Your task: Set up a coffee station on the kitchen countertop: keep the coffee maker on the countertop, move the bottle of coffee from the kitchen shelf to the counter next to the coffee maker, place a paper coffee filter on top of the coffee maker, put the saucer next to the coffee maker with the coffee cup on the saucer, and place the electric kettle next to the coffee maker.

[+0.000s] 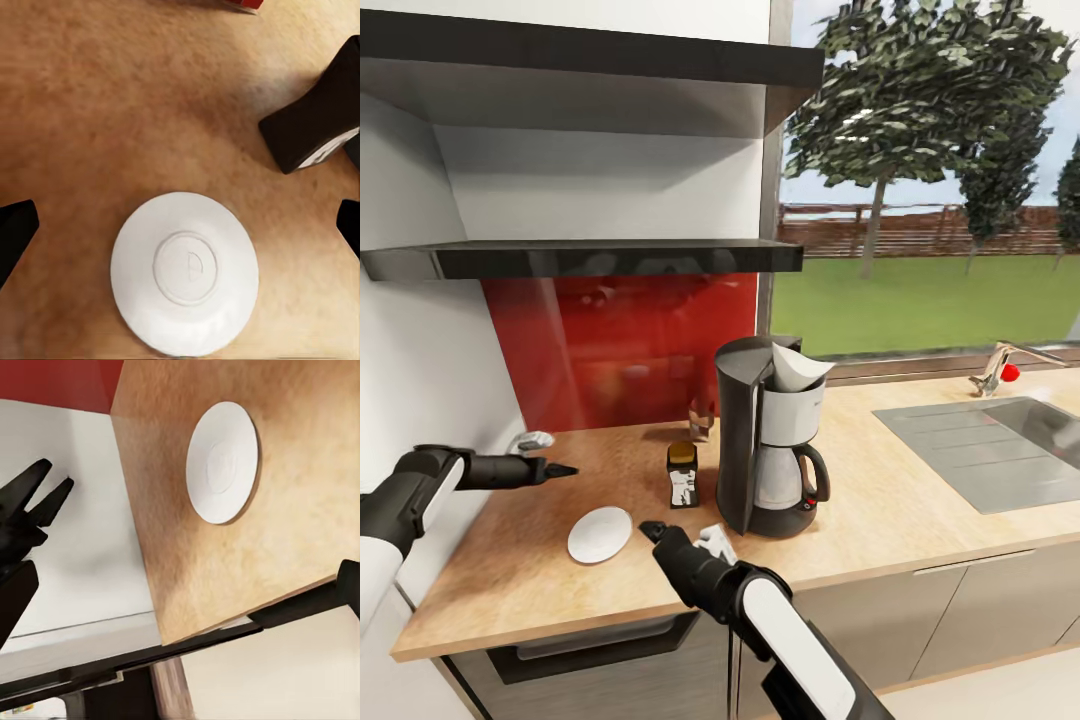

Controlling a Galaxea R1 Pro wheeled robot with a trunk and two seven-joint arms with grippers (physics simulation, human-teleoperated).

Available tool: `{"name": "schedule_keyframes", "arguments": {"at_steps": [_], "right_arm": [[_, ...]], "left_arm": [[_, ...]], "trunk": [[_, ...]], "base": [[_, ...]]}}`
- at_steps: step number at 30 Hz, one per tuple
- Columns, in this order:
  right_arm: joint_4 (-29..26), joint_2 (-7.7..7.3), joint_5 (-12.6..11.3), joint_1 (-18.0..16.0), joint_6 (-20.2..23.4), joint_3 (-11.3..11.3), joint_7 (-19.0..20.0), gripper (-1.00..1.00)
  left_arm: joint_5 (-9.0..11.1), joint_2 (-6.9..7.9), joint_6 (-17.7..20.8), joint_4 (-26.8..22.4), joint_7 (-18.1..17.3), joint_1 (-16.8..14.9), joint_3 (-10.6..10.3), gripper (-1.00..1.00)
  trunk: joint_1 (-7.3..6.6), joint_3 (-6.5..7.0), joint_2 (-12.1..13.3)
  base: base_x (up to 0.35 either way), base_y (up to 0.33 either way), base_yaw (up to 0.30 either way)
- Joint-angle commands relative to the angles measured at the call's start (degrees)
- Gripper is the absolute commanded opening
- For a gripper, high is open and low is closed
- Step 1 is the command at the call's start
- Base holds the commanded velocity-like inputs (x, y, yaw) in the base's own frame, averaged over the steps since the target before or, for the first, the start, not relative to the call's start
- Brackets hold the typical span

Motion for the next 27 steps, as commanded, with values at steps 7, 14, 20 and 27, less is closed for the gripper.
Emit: {"name": "schedule_keyframes", "arguments": {"at_steps": [7, 14, 20, 27], "right_arm": [[-0.4, 0.34, -0.1, -0.1, 0.4, 3.6, -0.3, 1.00], [-0.5, 0.46, -0.1, -0.1, 0.5, 4.0, -0.3, 1.00], [-0.5, 0.46, -0.1, -0.1, 0.5, 4.0, -0.3, 1.00], [-0.5, 0.46, -0.2, -0.1, 0.5, 4.1, -0.3, 1.00]], "left_arm": [[-8.7, 0.62, -5.0, -0.2, 11.4, 0.0, -2.4, 1.00], [-9.2, 0.36, -4.9, -0.2, 11.1, 0.0, -2.5, 1.00], [-9.1, 0.29, -4.9, -0.2, 9.6, 0.0, -2.5, 1.00], [-9.0, 0.11, -4.8, 0.1, 8.0, 0.1, -2.4, 1.00]], "trunk": [[0.04, -0.13, -0.1], [0.04, -0.13, -0.1], [0.04, -0.13, -0.1], [0.04, -0.13, -0.1]], "base": [[0.006, 0.000, 0.000], [0.161, 0.072, 0.000], [0.064, 0.004, 0.000], [0.164, 0.000, 0.000]]}}
